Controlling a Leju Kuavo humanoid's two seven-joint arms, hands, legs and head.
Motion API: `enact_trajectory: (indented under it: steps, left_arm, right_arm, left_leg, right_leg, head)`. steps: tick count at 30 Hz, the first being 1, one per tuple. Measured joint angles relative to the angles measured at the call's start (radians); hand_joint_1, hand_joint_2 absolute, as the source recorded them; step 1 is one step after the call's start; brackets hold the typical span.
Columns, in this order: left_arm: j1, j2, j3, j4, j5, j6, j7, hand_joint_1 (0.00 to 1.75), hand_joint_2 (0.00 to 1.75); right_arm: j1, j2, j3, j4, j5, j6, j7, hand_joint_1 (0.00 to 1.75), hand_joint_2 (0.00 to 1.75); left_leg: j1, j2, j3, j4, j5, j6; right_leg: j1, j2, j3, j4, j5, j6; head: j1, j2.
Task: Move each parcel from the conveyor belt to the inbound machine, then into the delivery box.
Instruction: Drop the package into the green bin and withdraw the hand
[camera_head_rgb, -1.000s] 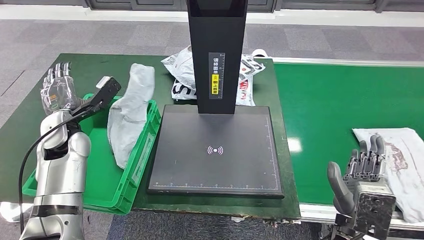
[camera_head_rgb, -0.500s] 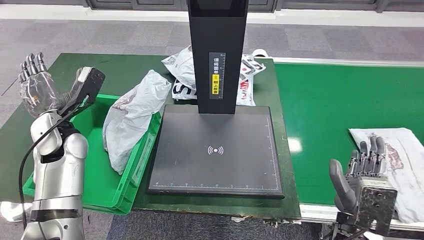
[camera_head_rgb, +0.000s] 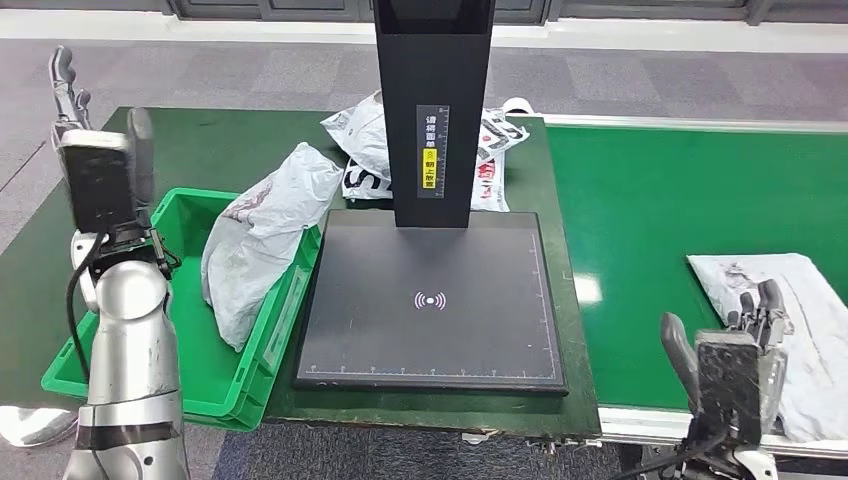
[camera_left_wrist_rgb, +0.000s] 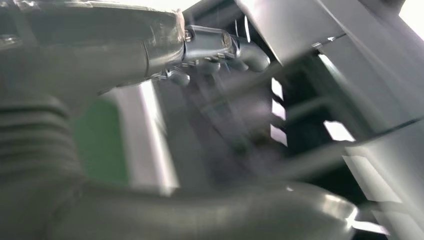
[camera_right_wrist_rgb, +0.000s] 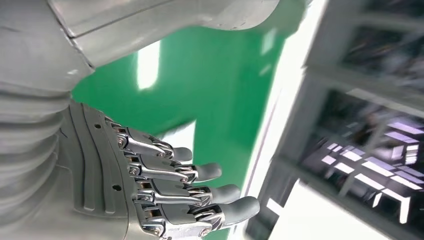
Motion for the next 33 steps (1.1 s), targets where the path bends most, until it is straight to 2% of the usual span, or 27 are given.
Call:
enact_trajectory:
  steps: [2, 4, 7, 9, 13, 19, 22, 26, 33]
  left_arm:
    - [0.042, -0.020, -0.026, -0.051, 0.167, -0.050, -0.061, 0.00, 1.75]
    - [0.098, -0.039, -0.051, -0.089, 0.274, -0.108, -0.112, 0.00, 1.75]
    - [0.195, -0.063, -0.106, -0.119, 0.384, -0.199, -0.174, 0.00, 1.75]
    - [0.256, -0.074, -0.151, -0.121, 0.422, -0.227, -0.207, 0.00, 1.75]
    - [0.322, -0.087, -0.213, -0.116, 0.477, -0.250, -0.227, 0.00, 1.75]
    - [0.359, -0.108, -0.261, -0.075, 0.548, -0.297, -0.230, 0.00, 1.75]
    - [0.373, -0.111, -0.275, -0.055, 0.550, -0.317, -0.240, 0.00, 1.75]
    - [0.387, -0.113, -0.289, -0.026, 0.541, -0.337, -0.257, 0.00, 1.75]
    - [0.397, -0.113, -0.301, 0.004, 0.537, -0.342, -0.262, 0.00, 1.75]
  right_arm:
    - [-0.044, -0.025, -0.031, 0.044, 0.125, 0.009, 0.061, 0.00, 1.75]
    - [-0.092, -0.073, -0.067, 0.104, 0.232, 0.017, 0.123, 0.00, 1.75]
    - [-0.174, -0.183, -0.124, 0.243, 0.384, 0.027, 0.216, 0.00, 1.75]
    - [-0.232, -0.260, -0.152, 0.360, 0.445, 0.030, 0.244, 0.00, 1.75]
    - [-0.345, -0.380, -0.171, 0.572, 0.528, 0.050, 0.294, 0.00, 1.75]
    - [-0.598, -0.538, -0.158, 1.000, 0.644, 0.067, 0.349, 0.00, 1.75]
    - [-0.670, -0.576, -0.140, 1.151, 0.672, 0.087, 0.365, 0.00, 1.75]
    - [-0.741, -0.600, -0.122, 1.310, 0.690, 0.129, 0.379, 0.00, 1.75]
    - [-0.794, -0.615, -0.105, 1.442, 0.695, 0.143, 0.381, 0.00, 1.75]
  left_leg:
    - [-0.001, 0.001, 0.001, 0.000, 0.000, 0.000]
    - [-0.001, 0.000, 0.001, 0.000, 0.000, 0.001]
    - [-0.001, -0.001, 0.000, 0.001, -0.001, 0.002]
    - [-0.002, 0.000, 0.000, 0.001, -0.001, 0.003]
    - [-0.003, -0.001, -0.001, 0.001, -0.001, 0.004]
    - [-0.003, -0.002, -0.002, 0.001, 0.002, 0.007]
    - [-0.003, -0.004, -0.002, 0.001, 0.002, 0.007]
    - [-0.003, -0.004, -0.002, 0.001, 0.002, 0.007]
    - [-0.003, -0.005, -0.003, 0.001, 0.002, 0.007]
  right_leg:
    - [-0.001, 0.001, 0.000, 0.000, 0.000, 0.000]
    - [-0.001, 0.000, 0.000, -0.001, 0.000, 0.001]
    - [-0.001, -0.001, 0.001, -0.001, 0.000, 0.002]
    - [-0.002, -0.001, 0.001, -0.002, 0.001, 0.004]
    - [-0.003, -0.001, 0.001, -0.002, 0.002, 0.005]
    - [-0.003, -0.003, 0.001, -0.002, 0.003, 0.006]
    - [-0.003, -0.005, 0.001, -0.002, 0.003, 0.006]
    - [-0.003, -0.005, 0.001, -0.001, 0.003, 0.006]
    - [-0.003, -0.005, 0.000, -0.001, 0.003, 0.006]
  head:
    - [0.000, 0.000]
    - [0.000, 0.000]
    - [0.000, 0.000]
    - [0.000, 0.000]
    - [0.000, 0.000]
    - [0.000, 0.000]
    - [0.000, 0.000]
    - [0.000, 0.000]
    - [0.000, 0.000]
